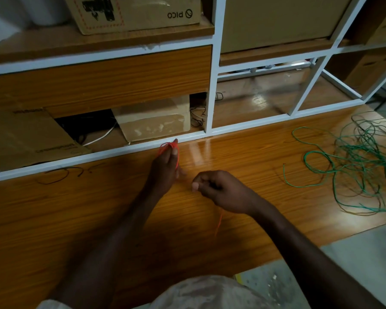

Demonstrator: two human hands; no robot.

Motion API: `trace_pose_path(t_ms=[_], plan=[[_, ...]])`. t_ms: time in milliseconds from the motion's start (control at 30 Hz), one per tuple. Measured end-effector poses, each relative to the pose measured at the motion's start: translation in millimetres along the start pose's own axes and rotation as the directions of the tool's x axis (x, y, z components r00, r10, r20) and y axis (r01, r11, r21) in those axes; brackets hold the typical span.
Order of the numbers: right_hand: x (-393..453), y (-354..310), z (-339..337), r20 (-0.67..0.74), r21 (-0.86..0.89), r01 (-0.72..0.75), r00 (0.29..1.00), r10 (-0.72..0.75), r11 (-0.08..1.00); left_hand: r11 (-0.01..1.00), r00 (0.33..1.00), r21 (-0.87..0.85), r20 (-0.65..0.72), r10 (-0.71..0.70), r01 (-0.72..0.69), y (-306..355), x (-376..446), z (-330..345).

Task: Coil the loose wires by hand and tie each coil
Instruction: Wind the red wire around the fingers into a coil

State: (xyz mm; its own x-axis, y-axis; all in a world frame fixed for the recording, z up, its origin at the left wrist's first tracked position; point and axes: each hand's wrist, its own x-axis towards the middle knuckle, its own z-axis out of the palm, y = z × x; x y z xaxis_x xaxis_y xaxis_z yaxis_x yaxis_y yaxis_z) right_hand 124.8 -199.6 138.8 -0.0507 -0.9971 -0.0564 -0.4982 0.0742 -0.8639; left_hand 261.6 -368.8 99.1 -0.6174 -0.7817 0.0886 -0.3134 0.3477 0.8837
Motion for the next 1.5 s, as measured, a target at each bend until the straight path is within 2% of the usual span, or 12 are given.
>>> trace_pose_path(t_ms=[133,233,300,367,533,700,900,1100,1200,1367,1433,1500], plan=[[-1.9,-8.0,-33.9,0.017,0.026,-0.049,0.999,0.048,0.998,0.980,0.991,0.199,0.134,-0.016,-0.011,-3.3,-12.3,-3.2],[0.9,-4.7,-57.2,-0.007,-0.191,-0.059,0.998,0.059,0.980,0.977,0.978,0.212,0.203,-0.057,0.012,-7.1,-18.3,-7.3],[4.2,-0.8,-75.8,-0.119,-0.293,-0.069,0.992,0.036,0.954,0.990,0.967,0.141,0.252,-0.035,-0.001,-3.2,-23.3,-5.4],[9.3,0.7,-89.8,-0.212,-0.296,-0.046,0.977,-0.019,0.954,0.999,0.949,0.036,0.315,-0.010,-0.002,3.6,-28.9,-4.6],[28.9,12.7,-92.5,-0.296,-0.325,0.006,0.949,-0.108,0.946,0.978,0.888,-0.186,0.460,0.005,0.091,18.8,-36.7,-2.5],[43.0,31.3,-77.6,-0.345,-0.253,-0.006,0.935,-0.085,0.968,0.894,0.854,-0.400,0.518,0.039,0.202,29.5,-47.2,-3.3],[40.0,57.6,-49.7,-0.341,-0.140,-0.027,0.940,-0.023,0.990,0.679,0.878,-0.662,0.475,0.054,0.316,43.4,-47.6,-12.4],[14.8,72.7,-9.9,-0.292,-0.121,-0.063,0.956,0.025,0.991,0.472,0.943,-0.831,0.332,-0.007,0.295,52.0,-28.5,-26.8],[2.5,73.3,20.4,-0.179,-0.137,-0.058,0.983,0.033,0.989,0.412,0.968,-0.878,0.249,-0.042,0.244,52.2,-15.9,-29.2],[-8.0,38.5,46.5,0.073,-0.150,0.057,0.996,-0.047,0.987,0.405,0.981,-0.895,0.145,-0.129,0.186,44.9,-2.0,-15.6],[-12.4,20.2,40.0,0.065,-0.138,0.083,0.995,-0.074,0.987,0.471,0.975,-0.858,0.135,-0.177,0.204,38.0,1.9,-11.1],[-16.4,5.2,28.1,0.029,-0.100,0.075,0.997,-0.073,0.992,0.618,0.971,-0.754,0.114,-0.211,0.223,29.4,2.6,-7.8]])
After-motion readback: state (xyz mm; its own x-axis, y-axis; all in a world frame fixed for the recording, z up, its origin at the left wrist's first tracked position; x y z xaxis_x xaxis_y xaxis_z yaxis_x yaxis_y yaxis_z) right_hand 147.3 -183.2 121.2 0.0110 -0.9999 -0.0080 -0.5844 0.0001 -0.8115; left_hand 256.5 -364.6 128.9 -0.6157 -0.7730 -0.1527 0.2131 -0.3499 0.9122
